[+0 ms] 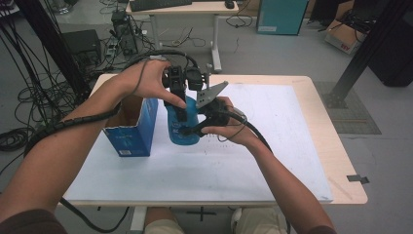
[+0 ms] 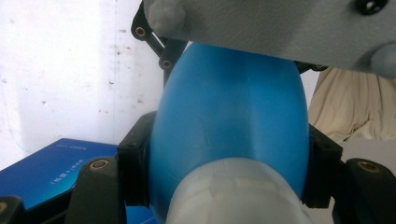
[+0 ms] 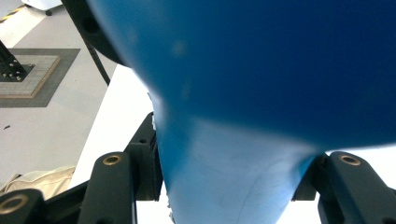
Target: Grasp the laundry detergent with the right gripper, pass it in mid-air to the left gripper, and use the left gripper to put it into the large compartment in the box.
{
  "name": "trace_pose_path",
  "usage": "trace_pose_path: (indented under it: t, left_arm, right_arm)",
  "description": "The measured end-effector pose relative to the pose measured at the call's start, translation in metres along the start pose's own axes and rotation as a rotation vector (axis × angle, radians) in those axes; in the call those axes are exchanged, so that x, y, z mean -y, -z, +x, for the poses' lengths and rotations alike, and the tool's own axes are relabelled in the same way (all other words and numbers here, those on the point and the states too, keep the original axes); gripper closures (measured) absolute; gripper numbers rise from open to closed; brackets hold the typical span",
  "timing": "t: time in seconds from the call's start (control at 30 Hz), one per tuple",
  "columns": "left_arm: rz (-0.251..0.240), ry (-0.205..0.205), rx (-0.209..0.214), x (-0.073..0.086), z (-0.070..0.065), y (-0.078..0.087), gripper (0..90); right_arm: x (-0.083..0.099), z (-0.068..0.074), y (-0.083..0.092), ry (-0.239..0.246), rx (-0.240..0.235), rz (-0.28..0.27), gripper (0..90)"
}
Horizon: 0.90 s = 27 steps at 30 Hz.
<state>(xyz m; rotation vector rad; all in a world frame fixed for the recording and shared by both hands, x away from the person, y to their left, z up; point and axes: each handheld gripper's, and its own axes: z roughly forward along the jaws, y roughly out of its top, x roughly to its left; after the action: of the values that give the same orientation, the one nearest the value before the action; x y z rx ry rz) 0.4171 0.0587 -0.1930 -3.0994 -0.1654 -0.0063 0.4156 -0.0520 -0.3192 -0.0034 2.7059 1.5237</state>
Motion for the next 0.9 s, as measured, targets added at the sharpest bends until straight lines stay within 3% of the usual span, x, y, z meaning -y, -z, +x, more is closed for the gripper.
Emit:
trace_pose_path:
  t: [0.57,0.8,0.9]
  left_arm:
    - [0.0,0.003,-0.006,-0.0003,-0.0015,-0.0016,36.3]
    - [0.011,0.009,0.01,-0.0003,-0.0017,-0.0032,36.6]
    - [0.004,0.006,-0.004,-0.0005,-0.0021,-0.0045,36.7]
  right_arm:
    - [0.0005,0.0012,-0.0005,0.006,-0.008,0.001,42.7]
    - [0.0008,0.0024,-0.0022,-0.01,-0.014,0.008,42.4]
    - [0.0015,0.0023,-0.0026,-0.021,-0.019,0.014,42.3]
